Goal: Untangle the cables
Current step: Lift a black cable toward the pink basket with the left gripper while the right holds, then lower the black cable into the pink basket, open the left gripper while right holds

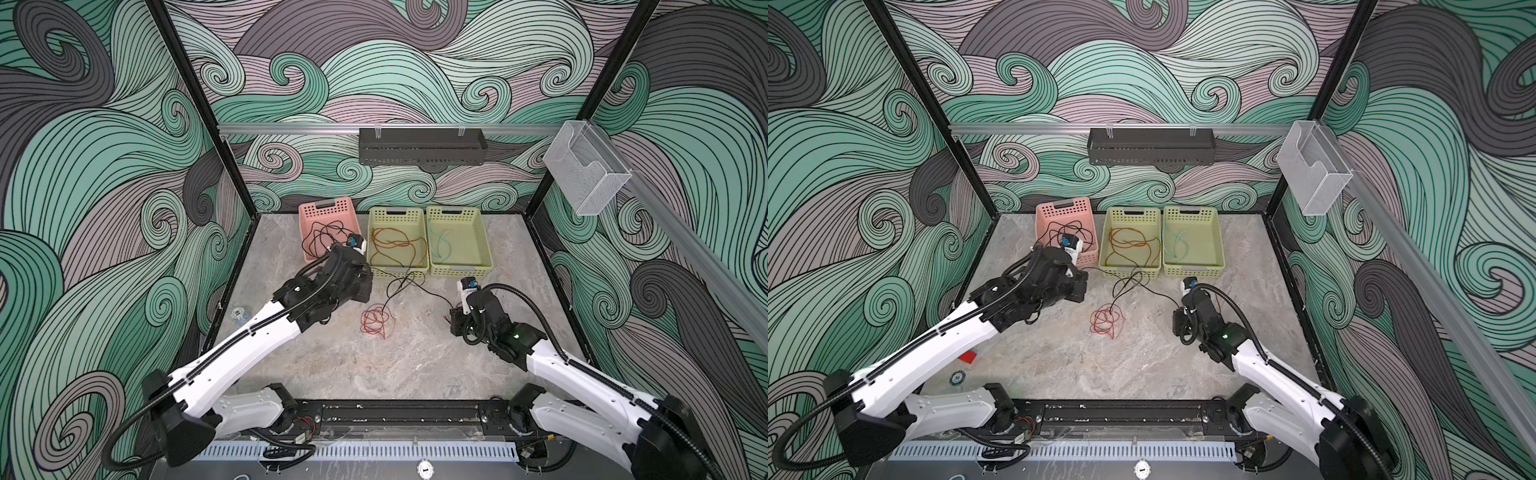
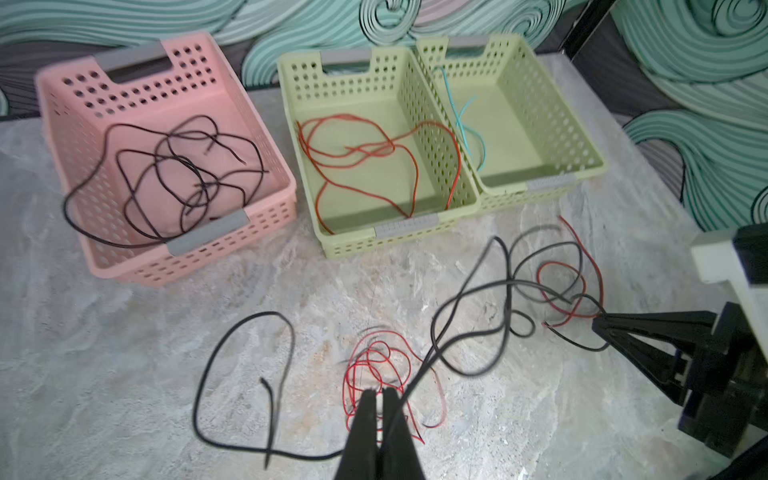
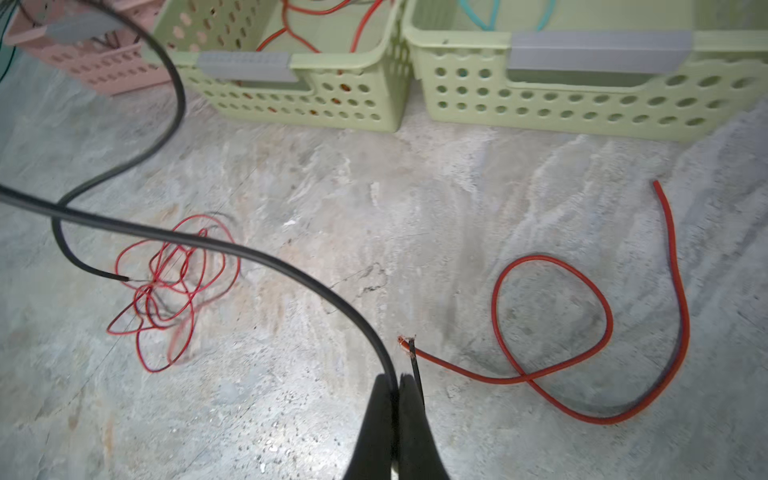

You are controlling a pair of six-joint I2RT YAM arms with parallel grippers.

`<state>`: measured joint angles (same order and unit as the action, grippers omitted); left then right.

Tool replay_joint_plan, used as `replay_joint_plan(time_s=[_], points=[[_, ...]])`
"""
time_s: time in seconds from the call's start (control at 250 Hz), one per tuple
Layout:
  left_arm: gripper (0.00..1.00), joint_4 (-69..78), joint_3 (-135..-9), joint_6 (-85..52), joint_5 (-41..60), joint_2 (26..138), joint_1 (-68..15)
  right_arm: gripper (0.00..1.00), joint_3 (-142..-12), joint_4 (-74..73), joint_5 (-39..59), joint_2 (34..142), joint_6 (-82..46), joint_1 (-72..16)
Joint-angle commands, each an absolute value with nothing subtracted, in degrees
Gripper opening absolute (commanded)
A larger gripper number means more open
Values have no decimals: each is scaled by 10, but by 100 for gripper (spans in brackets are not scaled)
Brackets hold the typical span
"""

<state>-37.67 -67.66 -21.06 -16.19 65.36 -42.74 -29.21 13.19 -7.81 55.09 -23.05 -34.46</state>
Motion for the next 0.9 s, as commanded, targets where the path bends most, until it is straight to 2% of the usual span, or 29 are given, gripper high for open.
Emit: replay_joint_plan(time_s=[0.0,0.236,0.483,0.895], points=[[0,-427,-699,-184,-189,628,-412,0,-277,150,-91,522,-262,-314],[0,-463,-776,-155,-192,599,-373,0,-269,144,-57,516,-264,-288],[0,-463,-816,-144,-165,630,-343,0,-271,130,-18,515,-261,-288],[0,-321,-809,-142,-156,725,-254,0,-258,119,24,487,-262,-289]])
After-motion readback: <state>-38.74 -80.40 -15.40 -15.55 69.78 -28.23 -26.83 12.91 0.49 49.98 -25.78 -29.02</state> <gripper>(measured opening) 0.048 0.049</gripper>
